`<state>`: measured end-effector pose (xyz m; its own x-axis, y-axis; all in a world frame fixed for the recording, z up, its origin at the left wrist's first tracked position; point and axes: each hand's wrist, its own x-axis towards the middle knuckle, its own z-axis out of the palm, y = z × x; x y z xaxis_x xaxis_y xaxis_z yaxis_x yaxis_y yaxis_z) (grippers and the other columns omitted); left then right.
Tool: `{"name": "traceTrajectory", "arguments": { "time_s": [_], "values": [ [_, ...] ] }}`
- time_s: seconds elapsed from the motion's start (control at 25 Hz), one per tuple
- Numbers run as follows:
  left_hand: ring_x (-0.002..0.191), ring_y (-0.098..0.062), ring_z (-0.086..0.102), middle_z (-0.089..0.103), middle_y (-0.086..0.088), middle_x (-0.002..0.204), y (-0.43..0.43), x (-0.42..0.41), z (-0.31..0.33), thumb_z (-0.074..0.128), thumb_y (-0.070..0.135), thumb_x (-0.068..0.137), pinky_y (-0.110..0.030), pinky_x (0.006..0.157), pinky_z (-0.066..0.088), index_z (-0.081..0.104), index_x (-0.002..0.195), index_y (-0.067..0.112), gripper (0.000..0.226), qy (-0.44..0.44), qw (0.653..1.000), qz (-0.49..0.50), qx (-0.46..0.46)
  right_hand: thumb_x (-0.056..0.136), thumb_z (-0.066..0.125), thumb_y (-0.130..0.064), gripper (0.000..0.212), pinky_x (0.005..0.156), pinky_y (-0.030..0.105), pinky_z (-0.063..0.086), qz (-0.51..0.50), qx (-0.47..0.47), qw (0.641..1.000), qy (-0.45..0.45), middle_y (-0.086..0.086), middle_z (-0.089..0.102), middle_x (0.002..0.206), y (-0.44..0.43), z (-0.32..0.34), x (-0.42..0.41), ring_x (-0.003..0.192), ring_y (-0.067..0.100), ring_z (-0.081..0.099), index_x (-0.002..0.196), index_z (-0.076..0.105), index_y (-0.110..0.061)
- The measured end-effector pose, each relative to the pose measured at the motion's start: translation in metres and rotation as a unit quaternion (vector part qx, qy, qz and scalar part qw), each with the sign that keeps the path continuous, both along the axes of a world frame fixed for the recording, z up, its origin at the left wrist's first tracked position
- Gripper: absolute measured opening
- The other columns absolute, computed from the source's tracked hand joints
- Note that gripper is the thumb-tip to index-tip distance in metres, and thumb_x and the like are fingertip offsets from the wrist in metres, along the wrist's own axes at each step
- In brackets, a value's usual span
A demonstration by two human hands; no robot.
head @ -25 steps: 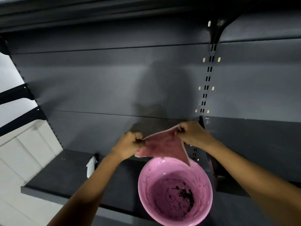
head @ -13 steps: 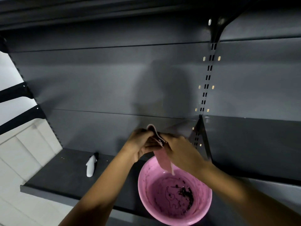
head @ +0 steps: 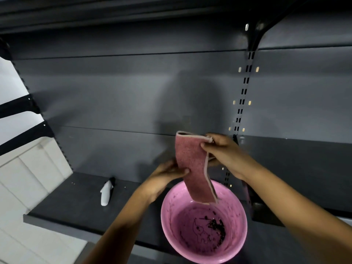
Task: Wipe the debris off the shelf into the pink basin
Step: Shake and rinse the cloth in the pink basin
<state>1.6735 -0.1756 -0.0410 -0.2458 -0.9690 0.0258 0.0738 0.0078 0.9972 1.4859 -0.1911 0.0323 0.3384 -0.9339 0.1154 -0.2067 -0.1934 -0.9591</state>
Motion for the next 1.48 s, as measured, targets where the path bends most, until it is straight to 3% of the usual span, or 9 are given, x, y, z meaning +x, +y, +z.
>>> {"name": "traceTrajectory", "arguments": {
  "time_s": [0.2, 0.36, 0.64, 0.84, 0.96, 1.08, 1.24, 1.36, 1.48],
  "values": [
    [0.073, -0.013, 0.068, 0.073, -0.002, 0.079, 0.003, -0.009, 0.002, 0.058, -0.002, 0.082, -0.019, 0.063, 0.054, 0.063, 0.086, 0.008, 0.012, 0.079, 0.994, 0.063, 0.028, 0.092, 0.05, -0.005, 0.008, 0.064, 0.034, 0.05, -0.118, 0.17, 0.961, -0.182, 0.008, 0.059, 0.081, -0.011, -0.002, -0.001, 0.071, 0.021, 0.059, 0.096, 0.053, -0.01],
    [0.068, -0.011, 0.064, 0.066, -0.004, 0.076, 0.004, -0.016, 0.012, 0.054, -0.006, 0.085, -0.019, 0.065, 0.054, 0.06, 0.082, 0.009, 0.017, 0.079, 0.986, 0.143, 0.013, 0.075, 0.073, -0.007, 0.086, 0.082, 0.042, 0.05, -0.042, 0.231, 0.972, -0.02, 0.019, 0.059, 0.122, 0.001, -0.03, 0.005, 0.099, 0.032, 0.062, 0.14, 0.022, -0.03],
    [0.082, -0.018, 0.061, 0.062, -0.003, 0.086, 0.007, -0.008, 0.007, 0.063, -0.017, 0.072, -0.011, 0.068, 0.05, 0.045, 0.115, 0.011, 0.054, -0.085, 0.983, 0.159, -0.035, 0.066, 0.07, -0.001, 0.041, 0.072, 0.006, 0.039, -0.051, -0.075, 0.968, 0.235, 0.001, 0.06, 0.095, 0.008, -0.051, 0.012, 0.096, 0.015, 0.053, 0.106, 0.067, -0.007],
    [0.105, -0.022, 0.062, 0.066, -0.005, 0.111, 0.002, 0.002, -0.008, 0.066, 0.004, 0.076, -0.029, 0.091, 0.048, 0.058, 0.119, 0.013, 0.046, -0.393, 0.905, 0.119, -0.114, 0.07, 0.057, -0.005, 0.014, 0.064, 0.027, 0.044, -0.081, -0.154, 0.928, 0.329, 0.005, 0.069, 0.078, 0.015, -0.059, 0.013, 0.075, 0.026, 0.063, 0.078, 0.059, -0.016],
    [0.098, -0.024, 0.063, 0.067, -0.011, 0.102, 0.0, 0.007, -0.026, 0.06, -0.004, 0.081, -0.034, 0.09, 0.05, 0.061, 0.104, 0.005, 0.024, -0.212, 0.969, 0.101, -0.071, 0.073, 0.062, -0.012, 0.018, 0.06, 0.027, 0.041, -0.093, -0.12, 0.951, 0.268, -0.004, 0.058, 0.065, 0.015, -0.066, 0.016, 0.067, 0.02, 0.056, 0.068, 0.048, -0.022],
    [0.101, -0.02, 0.065, 0.071, -0.007, 0.105, 0.001, 0.011, -0.049, 0.065, 0.01, 0.075, -0.026, 0.087, 0.052, 0.061, 0.108, 0.005, 0.034, -0.005, 0.998, 0.059, 0.02, 0.078, 0.067, -0.014, 0.022, 0.056, 0.022, 0.038, -0.149, 0.016, 0.988, 0.042, -0.007, 0.053, 0.064, 0.017, -0.075, 0.023, 0.063, 0.011, 0.051, 0.071, 0.048, -0.022],
    [0.098, -0.038, 0.062, 0.066, -0.02, 0.103, -0.007, 0.007, -0.072, 0.055, 0.002, 0.084, -0.047, 0.08, 0.055, 0.059, 0.11, -0.002, 0.027, 0.07, 0.988, 0.08, 0.108, 0.082, 0.067, -0.014, 0.027, 0.077, 0.035, 0.052, -0.146, 0.17, 0.967, -0.118, 0.01, 0.067, 0.1, 0.022, -0.104, 0.022, 0.093, 0.028, 0.065, 0.106, 0.058, -0.008],
    [0.078, -0.028, 0.064, 0.066, -0.016, 0.09, -0.003, 0.001, -0.083, 0.055, 0.003, 0.086, -0.034, 0.06, 0.057, 0.06, 0.1, 0.004, 0.016, 0.079, 0.976, 0.126, 0.162, 0.083, 0.065, -0.014, 0.027, 0.078, 0.037, 0.056, -0.09, 0.306, 0.943, -0.097, 0.009, 0.067, 0.1, 0.034, -0.14, 0.018, 0.092, 0.026, 0.066, 0.108, 0.057, -0.01],
    [0.089, -0.032, 0.065, 0.066, -0.016, 0.097, 0.005, -0.005, -0.102, 0.058, 0.007, 0.085, -0.041, 0.074, 0.055, 0.055, 0.105, 0.006, 0.02, 0.032, 0.97, 0.065, 0.23, 0.084, 0.06, -0.007, 0.024, 0.089, 0.052, 0.052, -0.13, 0.362, 0.912, -0.142, 0.02, 0.065, 0.101, 0.033, -0.17, 0.011, 0.096, 0.037, 0.063, 0.107, 0.057, -0.002]
  ]
}}
